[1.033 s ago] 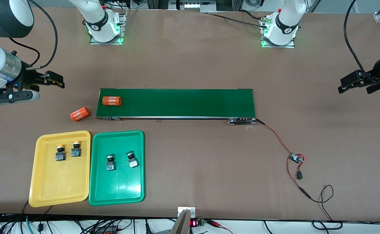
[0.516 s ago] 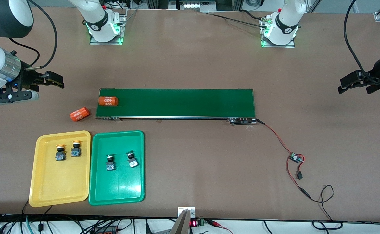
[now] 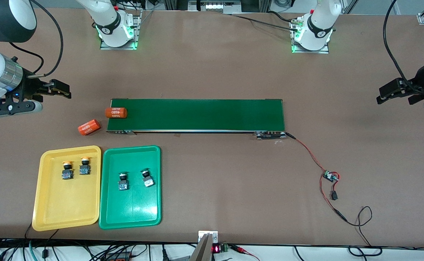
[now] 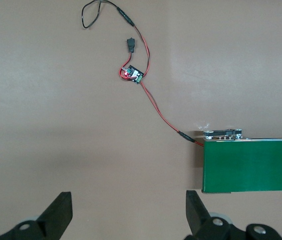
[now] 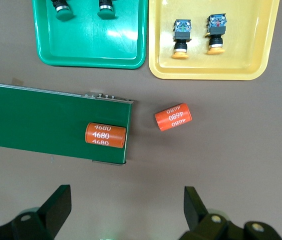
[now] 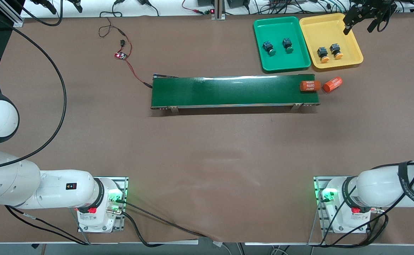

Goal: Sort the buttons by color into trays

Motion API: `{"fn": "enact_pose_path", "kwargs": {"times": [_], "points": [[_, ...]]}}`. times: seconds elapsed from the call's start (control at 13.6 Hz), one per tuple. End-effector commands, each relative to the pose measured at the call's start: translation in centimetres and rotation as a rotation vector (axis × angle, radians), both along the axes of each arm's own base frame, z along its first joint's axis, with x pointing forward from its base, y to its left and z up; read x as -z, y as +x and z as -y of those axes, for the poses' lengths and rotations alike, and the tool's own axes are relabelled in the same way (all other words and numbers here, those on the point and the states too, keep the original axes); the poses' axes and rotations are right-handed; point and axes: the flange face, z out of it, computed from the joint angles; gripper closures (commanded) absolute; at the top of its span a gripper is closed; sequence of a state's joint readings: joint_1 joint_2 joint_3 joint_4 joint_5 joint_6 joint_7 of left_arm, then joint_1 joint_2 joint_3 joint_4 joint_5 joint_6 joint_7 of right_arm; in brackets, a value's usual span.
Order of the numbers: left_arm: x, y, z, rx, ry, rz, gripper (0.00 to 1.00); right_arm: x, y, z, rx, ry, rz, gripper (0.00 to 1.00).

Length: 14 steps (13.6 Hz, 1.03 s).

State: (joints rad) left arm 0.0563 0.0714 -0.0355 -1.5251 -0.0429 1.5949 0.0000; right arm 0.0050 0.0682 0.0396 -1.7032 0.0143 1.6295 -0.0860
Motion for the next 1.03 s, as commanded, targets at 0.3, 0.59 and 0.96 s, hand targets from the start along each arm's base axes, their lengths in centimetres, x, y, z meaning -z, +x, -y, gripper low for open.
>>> {"fn": "enact_pose_path", "kwargs": {"times": [0.3,0.59,0.96], "points": [[-0.52,-0.75,-0.09,0.004,0.018,0.011,0.00,-0.25,-0.12,0.09,0.013,0.009,0.003,0.00],[-0.52,-0.75,0.23,0.012,0.019,0.011,0.00,-0.24,-0.13,0.09,0.013,0.009,0.002,0.00],[-0.49,-0.66,-0.53,0.004,0.018,0.015,0.00,-0.32,-0.10,0.09,0.013,0.009,0.005,0.00]]}}
